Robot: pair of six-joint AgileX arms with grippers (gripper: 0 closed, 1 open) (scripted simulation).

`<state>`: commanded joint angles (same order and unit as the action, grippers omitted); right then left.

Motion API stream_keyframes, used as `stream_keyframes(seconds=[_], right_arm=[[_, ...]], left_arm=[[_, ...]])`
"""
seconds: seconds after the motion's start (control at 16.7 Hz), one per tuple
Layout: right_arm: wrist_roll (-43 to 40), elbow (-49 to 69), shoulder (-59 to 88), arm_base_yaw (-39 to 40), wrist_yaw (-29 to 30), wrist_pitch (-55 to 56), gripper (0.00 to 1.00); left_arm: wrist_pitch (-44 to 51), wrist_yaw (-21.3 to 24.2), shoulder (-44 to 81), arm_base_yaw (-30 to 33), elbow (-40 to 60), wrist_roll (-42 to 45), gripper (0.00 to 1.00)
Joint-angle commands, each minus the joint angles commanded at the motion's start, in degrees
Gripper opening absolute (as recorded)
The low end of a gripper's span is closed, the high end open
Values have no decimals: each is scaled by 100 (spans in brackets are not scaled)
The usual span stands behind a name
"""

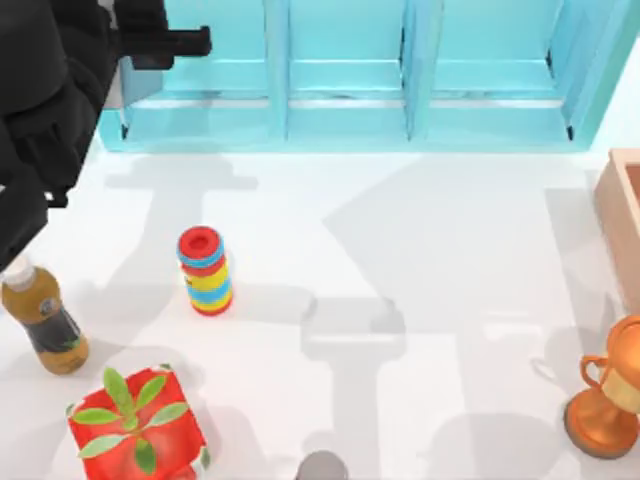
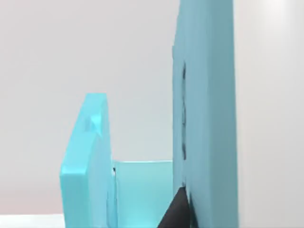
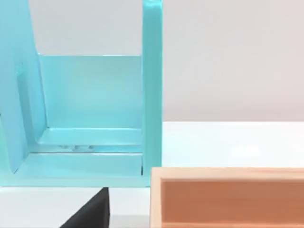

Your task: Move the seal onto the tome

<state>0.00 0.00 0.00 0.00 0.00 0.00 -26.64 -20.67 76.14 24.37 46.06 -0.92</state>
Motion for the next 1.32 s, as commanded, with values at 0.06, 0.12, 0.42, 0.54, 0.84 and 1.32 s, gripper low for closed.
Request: stream_keyframes(seconds=[0.06,0.12,0.42,0.54,0.84,1.32], right_arm=[[0,0,0,0,0,0,100],[0,0,0,0,0,0,100],[0,0,0,0,0,0,100],[0,0,0,0,0,0,100],[0,0,0,0,0,0,100],[0,0,0,0,0,0,100]], left_arm=[[178,-60,-249,57,-144,-5,0],[321,-123,-449,116,-260,-10,0],[502,-219,-713,205,-424,-19,0],[496,-213,-675,177,-429,-9,0],[362,-327,-501,455,-311,-597,0],[3,-1142,758,1812,519,-4431,0]])
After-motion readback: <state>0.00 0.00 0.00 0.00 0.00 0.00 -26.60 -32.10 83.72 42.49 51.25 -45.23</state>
